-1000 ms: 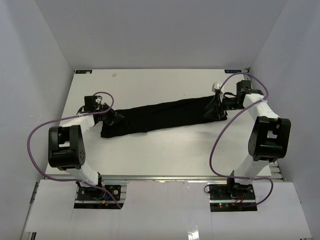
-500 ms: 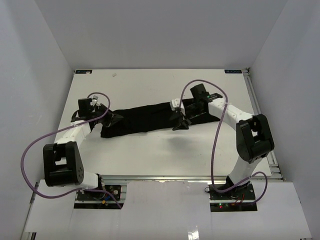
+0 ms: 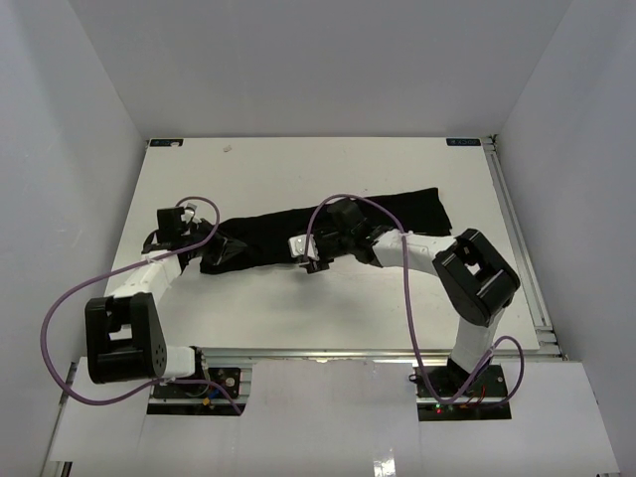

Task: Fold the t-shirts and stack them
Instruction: Fold the other side of the tshirt into a rectangle

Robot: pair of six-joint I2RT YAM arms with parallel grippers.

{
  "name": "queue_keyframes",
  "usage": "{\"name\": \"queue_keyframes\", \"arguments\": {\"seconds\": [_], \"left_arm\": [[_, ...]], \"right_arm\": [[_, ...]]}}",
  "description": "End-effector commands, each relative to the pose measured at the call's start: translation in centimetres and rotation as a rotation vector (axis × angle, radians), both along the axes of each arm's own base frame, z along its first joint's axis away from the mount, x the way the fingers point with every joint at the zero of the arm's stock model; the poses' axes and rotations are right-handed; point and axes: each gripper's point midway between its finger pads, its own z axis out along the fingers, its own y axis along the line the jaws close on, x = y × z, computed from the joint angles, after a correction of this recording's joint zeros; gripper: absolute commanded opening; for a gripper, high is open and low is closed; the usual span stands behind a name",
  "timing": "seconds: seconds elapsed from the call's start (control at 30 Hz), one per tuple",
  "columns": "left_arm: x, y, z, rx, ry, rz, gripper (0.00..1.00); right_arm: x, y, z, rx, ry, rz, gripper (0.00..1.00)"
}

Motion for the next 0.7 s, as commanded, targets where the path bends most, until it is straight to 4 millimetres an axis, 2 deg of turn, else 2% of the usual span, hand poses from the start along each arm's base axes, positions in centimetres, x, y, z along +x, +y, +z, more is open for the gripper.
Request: {"name": "queue_keyframes", "arguments": {"seconds": [0.0,0.13,0.43,0.67], "left_arm": [[-0.2,-0.1,1.3,-0.020,-0.038,-0.003,0.10],[-0.3,-0.2,1.2,-0.025,-0.037,-0.003,0.10],[-0.6,-0.3,1.1,-0.032,-0.031,0.000,0.10],[-0.5,-0.3,1.2,-0.037,-0.033,0.000,0.10]], "right_arm": [[1.2,2.3,0.7,0.050,-0.093,-0.035,0.59],[1.3,3.5,-1.1,0.020,-0.089,-0.039,0.56],[1.9,3.7,-3.3,-0.026,-0.091,-0.064,0.50],[2.9,3.8,-3.5,-0.027,-0.129,-0.108,0.43]]}}
